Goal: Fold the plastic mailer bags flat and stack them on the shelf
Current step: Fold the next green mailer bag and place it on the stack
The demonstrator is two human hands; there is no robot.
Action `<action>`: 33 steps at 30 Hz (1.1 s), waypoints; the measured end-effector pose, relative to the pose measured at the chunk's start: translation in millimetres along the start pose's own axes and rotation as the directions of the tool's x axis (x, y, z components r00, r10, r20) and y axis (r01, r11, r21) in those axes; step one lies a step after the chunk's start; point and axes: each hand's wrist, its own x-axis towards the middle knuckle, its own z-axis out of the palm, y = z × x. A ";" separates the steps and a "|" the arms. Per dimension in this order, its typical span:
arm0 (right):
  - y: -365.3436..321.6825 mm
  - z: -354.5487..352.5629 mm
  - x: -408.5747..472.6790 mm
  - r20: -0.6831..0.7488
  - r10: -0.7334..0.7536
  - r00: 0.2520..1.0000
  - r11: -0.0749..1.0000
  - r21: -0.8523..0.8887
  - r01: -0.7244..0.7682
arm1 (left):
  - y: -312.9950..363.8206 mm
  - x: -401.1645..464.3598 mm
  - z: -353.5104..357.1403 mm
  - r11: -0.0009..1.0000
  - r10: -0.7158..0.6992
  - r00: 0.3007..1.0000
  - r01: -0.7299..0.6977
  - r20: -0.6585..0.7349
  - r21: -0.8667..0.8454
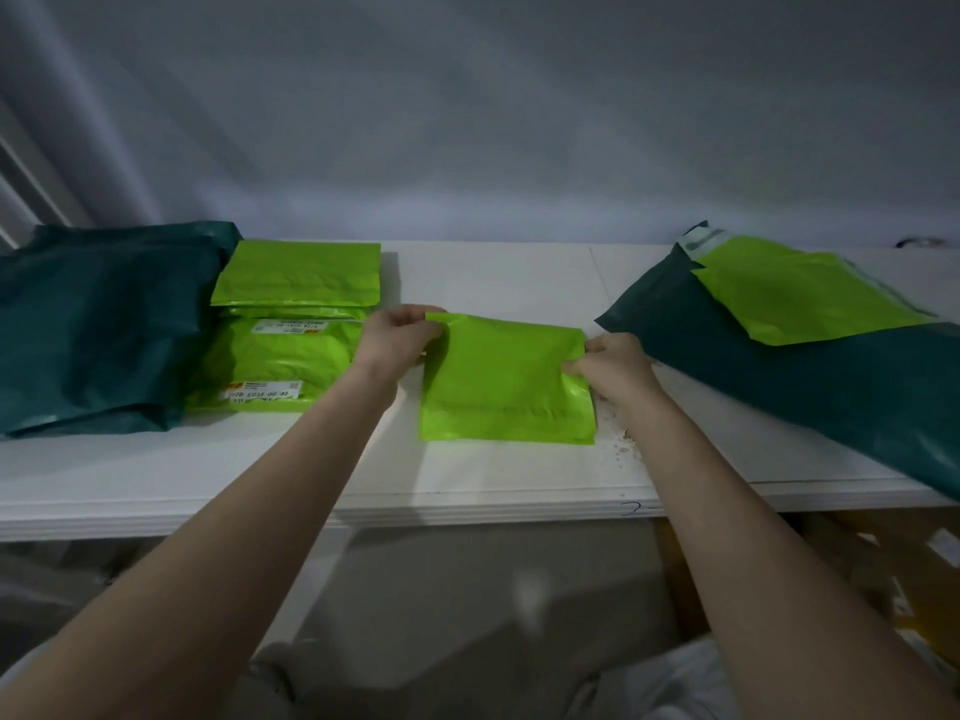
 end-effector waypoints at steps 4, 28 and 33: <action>-11.8 -2.8 1.8 -0.170 -0.075 0.983 0.988 0.121 0.096 | 12.6 -1.2 -8.9 0.996 0.071 0.996 -0.073 -0.051 -0.049; -36.3 35.1 -4.7 -0.028 -0.094 0.995 0.852 0.514 0.095 | 17.0 -6.9 -37.2 0.990 0.138 0.974 -0.133 -0.181 0.036; -42.2 47.0 -10.7 0.049 -0.129 0.990 0.851 0.518 0.085 | 22.8 -8.2 -51.8 0.994 0.085 0.979 -0.070 -0.185 0.090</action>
